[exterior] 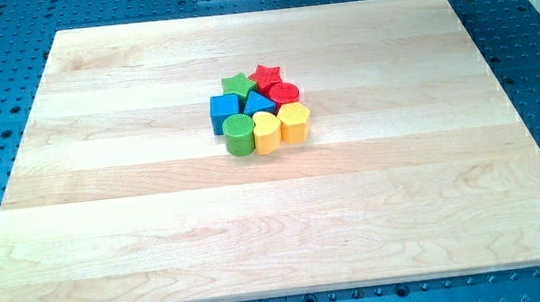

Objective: Place the red blocksyellow hexagon and green star in a diagonal line

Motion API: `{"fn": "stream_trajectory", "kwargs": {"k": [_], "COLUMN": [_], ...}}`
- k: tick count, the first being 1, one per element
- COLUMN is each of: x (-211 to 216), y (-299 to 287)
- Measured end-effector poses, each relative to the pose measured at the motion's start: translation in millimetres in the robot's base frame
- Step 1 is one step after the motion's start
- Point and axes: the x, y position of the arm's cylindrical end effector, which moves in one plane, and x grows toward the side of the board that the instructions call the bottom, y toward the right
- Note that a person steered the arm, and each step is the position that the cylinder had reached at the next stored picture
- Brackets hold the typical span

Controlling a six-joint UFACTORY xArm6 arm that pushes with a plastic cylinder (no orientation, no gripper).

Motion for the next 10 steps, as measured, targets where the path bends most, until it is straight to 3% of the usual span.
{"fn": "stream_trajectory", "kwargs": {"k": [1, 3, 5, 8, 9, 10], "x": [0, 1, 50, 47, 69, 110], "y": [0, -62, -64, -64, -64, -123]}}
